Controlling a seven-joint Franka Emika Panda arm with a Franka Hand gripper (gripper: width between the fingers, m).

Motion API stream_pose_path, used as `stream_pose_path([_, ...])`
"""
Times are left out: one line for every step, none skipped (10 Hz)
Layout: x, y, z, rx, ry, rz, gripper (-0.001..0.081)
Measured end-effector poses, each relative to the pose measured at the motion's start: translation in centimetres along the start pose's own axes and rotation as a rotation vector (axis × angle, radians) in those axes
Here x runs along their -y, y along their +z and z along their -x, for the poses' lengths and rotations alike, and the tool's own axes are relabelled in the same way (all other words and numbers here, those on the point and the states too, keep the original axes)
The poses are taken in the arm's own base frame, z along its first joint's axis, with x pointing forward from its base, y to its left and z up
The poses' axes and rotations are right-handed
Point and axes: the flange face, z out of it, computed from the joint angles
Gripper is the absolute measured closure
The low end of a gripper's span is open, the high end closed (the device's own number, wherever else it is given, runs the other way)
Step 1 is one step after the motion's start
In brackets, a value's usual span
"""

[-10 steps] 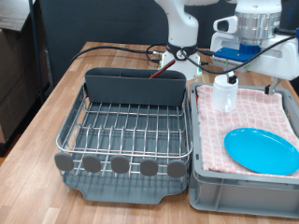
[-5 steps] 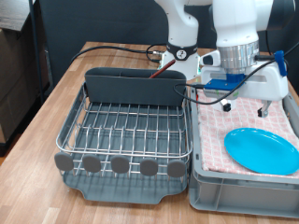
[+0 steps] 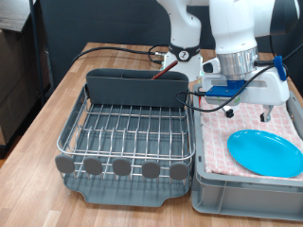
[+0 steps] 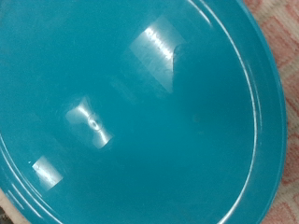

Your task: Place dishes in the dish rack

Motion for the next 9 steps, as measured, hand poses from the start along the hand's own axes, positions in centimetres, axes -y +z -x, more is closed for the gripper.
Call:
stream_pose_path([-0.3, 0.1, -0.1, 0.010, 0.004, -0.006, 0.0003])
stream_pose_path([-0.6, 0.3, -0.1, 0.024, 0.010, -0.014, 0.0003])
stream_pose_path([-0.9, 0.6, -0.2, 0.036, 0.008, -0.019, 0.0003])
stream_pose_path([-1.2, 0.9, -0.3, 0.041, 0.006, -0.022, 0.0003])
stream_pose_path([-1.4, 1.2, -0.5, 0.046, 0.006, -0.022, 0.0003])
stream_pose_path([-1.6, 1.5, -0.6, 0.052, 0.005, -0.023, 0.0003])
stream_pose_path([-1.9, 1.8, -0.8, 0.054, 0.006, -0.025, 0.0003])
stream_pose_path([-2.1, 2.2, -1.1, 0.052, 0.010, -0.029, 0.0003])
stream_pose_path([-2.3, 2.5, -1.4, 0.053, 0.013, -0.031, 0.0003])
